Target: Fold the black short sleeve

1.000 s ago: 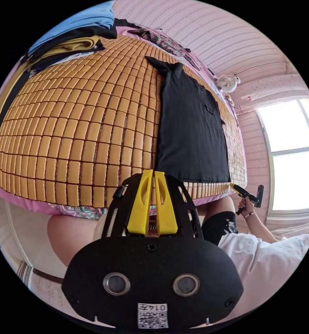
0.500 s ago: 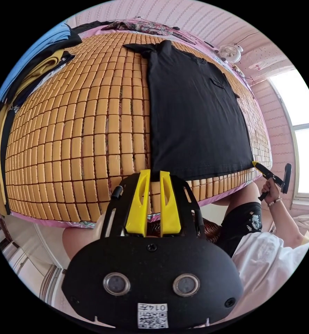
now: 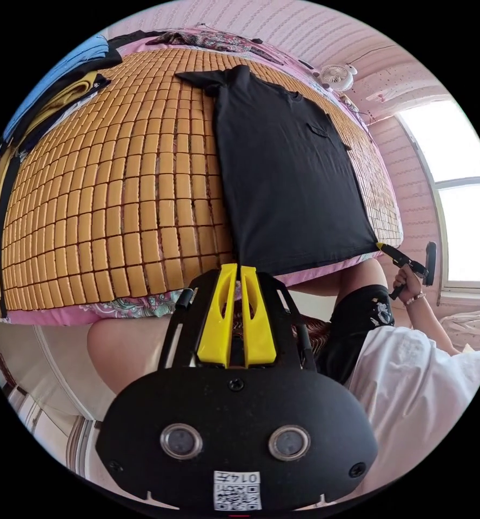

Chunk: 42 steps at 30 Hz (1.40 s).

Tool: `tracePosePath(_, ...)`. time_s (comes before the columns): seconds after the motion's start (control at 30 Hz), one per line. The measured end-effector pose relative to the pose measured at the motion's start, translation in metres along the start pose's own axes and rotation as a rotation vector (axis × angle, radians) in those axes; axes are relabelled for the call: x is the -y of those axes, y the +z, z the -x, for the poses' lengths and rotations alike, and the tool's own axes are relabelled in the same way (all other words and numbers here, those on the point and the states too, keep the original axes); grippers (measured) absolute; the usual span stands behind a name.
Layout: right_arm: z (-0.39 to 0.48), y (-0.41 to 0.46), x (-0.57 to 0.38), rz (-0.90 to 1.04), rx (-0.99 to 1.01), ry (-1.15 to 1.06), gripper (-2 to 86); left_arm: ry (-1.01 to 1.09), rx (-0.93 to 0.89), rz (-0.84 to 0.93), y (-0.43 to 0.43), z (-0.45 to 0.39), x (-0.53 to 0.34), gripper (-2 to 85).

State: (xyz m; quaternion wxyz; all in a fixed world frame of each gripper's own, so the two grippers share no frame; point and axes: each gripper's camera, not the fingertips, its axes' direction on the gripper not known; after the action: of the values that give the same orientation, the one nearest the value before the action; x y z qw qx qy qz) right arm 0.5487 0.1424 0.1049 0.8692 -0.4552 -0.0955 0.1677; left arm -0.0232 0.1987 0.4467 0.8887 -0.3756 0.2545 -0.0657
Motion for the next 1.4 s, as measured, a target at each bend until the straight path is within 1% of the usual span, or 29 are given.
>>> tracePosePath(0.1, -0.010, -0.001, -0.010, -0.022, -0.037, 0.110, 1.1, -0.051, -0.010, 0.021, 0.005, 0.012, -0.017, -0.9)
tracePosePath(0.17, -0.018, -0.008, -0.016, -0.059, -0.061, 0.184, 1.2, -0.062, 0.004, -0.010, -0.001, 0.015, -0.027, -1.0)
tracePosePath(0.33, -0.021, -0.008, -0.033, -0.060, -0.057, 0.206, 0.6, -0.116, -0.017, -0.076, -0.009, 0.029, -0.055, -1.0)
tracePosePath(0.43, -0.024, -0.012, -0.043, -0.067, -0.059, 0.239, 0.1, -0.138, -0.036, -0.145, -0.021, 0.036, -0.075, -1.0)
tracePosePath(0.7, -0.013, -0.013, -0.060, -0.055, -0.082, 0.165, -0.2, -0.128, -0.089, -0.291, -0.050, 0.047, -0.139, -1.0)
tracePosePath(0.93, 0.012, -0.004, -0.077, -0.055, -0.051, 0.071, -0.7, -0.100, -0.145, -0.365, -0.063, 0.054, -0.178, -1.0)
tracePosePath(1.03, 0.021, -0.001, -0.082, -0.018, -0.072, 0.058, -0.9, -0.119, -0.165, -0.400, -0.066, 0.062, -0.193, -1.0)
tracePosePath(1.1, 0.029, -0.005, -0.082, -0.018, -0.054, 0.002, -0.9, -0.153, -0.176, -0.407, -0.072, 0.071, -0.203, -1.0)
tracePosePath(1.17, 0.038, -0.006, -0.075, -0.028, -0.048, -0.067, -0.9, -0.176, -0.186, -0.428, -0.077, 0.078, -0.209, -1.0)
tracePosePath(1.27, 0.048, -0.002, -0.056, -0.049, -0.045, -0.135, -0.5, -0.215, -0.261, -0.476, -0.080, 0.095, -0.215, -0.9)
tracePosePath(1.37, 0.062, 0.003, -0.031, -0.098, -0.028, -0.215, 1.3, -0.236, -0.300, -0.466, -0.073, 0.107, -0.205, -0.8)
tracePosePath(1.4, 0.064, 0.004, -0.024, -0.107, -0.028, -0.229, 1.9, -0.225, -0.284, -0.452, -0.071, 0.109, -0.194, -0.7)
